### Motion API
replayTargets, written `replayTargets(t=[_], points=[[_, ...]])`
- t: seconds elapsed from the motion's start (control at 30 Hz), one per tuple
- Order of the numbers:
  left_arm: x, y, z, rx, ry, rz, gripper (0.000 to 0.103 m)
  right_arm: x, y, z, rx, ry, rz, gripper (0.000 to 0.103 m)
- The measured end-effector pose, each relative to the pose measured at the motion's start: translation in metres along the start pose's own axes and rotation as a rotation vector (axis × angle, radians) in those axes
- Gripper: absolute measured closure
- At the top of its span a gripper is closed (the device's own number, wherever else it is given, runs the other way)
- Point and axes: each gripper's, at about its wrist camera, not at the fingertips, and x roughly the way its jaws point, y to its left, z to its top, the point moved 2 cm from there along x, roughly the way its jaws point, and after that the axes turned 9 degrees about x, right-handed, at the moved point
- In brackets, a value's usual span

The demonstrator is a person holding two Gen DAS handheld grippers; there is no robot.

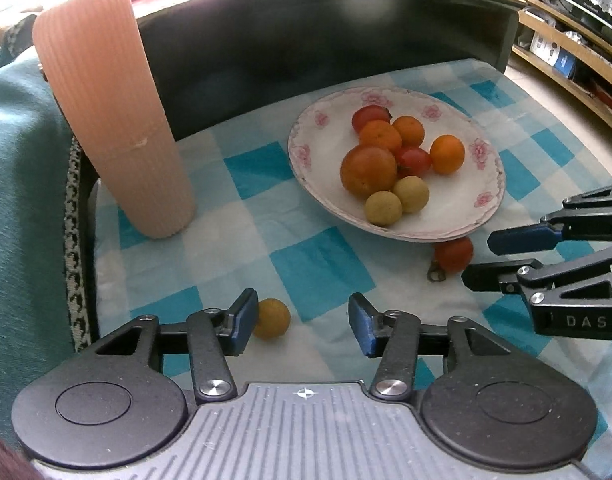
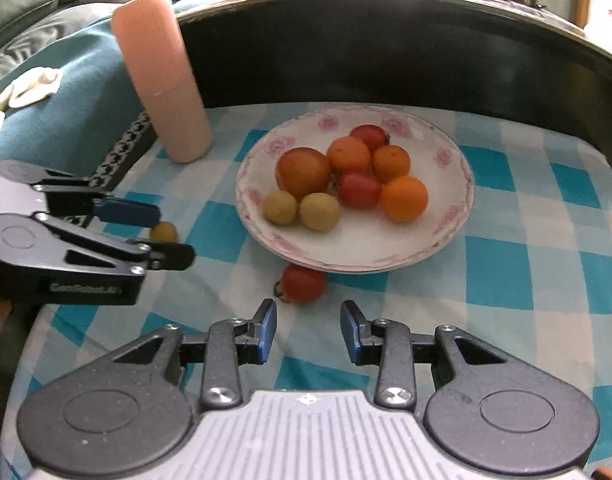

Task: Organize fruits
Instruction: 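Move the right tool to a red cherry tomato while the left tool approaches a brownish fruit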

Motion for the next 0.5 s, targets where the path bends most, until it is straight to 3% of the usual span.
replayTargets(t=[0.5], points=[[0.013, 0.008, -0.005, -0.003, 0.032, -0.005, 0.041, 0.017, 0.003, 0.006, 0.000, 0.014, -0.006, 0.053]])
